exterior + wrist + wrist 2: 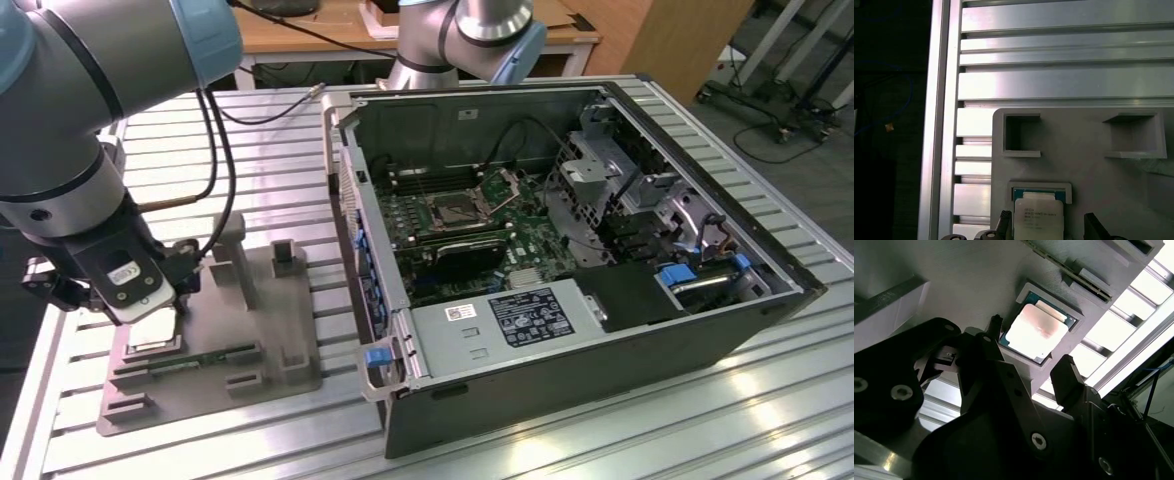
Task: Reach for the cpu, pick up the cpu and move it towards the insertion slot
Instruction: 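Pick up the cpu and move it towards the insertion slot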
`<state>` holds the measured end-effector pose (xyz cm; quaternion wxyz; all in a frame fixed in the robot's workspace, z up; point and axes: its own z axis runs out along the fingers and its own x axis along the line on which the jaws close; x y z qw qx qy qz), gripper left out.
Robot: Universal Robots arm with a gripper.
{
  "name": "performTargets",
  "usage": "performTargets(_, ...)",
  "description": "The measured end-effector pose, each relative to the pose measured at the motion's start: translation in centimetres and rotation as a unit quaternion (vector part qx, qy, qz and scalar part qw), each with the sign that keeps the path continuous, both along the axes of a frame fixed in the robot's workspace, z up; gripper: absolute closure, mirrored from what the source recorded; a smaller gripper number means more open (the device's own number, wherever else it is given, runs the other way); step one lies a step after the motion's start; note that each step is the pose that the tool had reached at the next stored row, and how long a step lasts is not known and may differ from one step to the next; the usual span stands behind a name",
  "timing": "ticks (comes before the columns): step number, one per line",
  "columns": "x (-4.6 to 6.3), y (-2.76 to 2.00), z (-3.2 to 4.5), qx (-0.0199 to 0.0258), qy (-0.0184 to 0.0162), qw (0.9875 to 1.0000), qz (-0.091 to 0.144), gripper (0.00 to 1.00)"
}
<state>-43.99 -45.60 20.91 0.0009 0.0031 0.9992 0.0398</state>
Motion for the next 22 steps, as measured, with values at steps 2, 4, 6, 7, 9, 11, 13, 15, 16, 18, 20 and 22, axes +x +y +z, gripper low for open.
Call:
performTargets(2,0.0,0.00,0.00,0.0000,0.0000,1.0000,0.000,0.34)
performTargets(4,0.0,0.00,-0.05,0.0001,-0.0001,1.0000,0.000,0.34)
performTargets(6,0.0,0.00,-0.24,-0.0001,-0.0001,1.0000,0.000,0.34)
performTargets(7,0.0,0.00,-0.36,-0.0001,0.0000,1.0000,0.000,0.34)
performTargets(9,0.0,-0.01,-0.63,-0.0001,-0.0001,1.0000,0.000,0.34)
performTargets(11,0.0,-0.03,-0.88,-0.0002,0.0000,1.0000,0.000,0.34)
performTargets(13,0.0,-0.03,-1.05,-0.0020,0.0000,1.0000,0.000,0.34)
performTargets(15,0.0,-0.03,-1.10,-0.0066,0.0001,1.0000,0.000,0.34)
performTargets(16,0.0,-0.04,-1.12,-0.0073,0.0001,1.0000,0.000,0.34)
performTargets(18,0.0,-0.03,-1.13,-0.0075,0.0000,1.0000,0.000,0.34)
performTargets(20,0.0,-0.03,-1.14,-0.0076,0.0000,1.0000,0.000,0.33)
performTargets(22,0.0,-0.03,-1.25,-0.0075,-0.0002,1.0000,0.000,0.26)
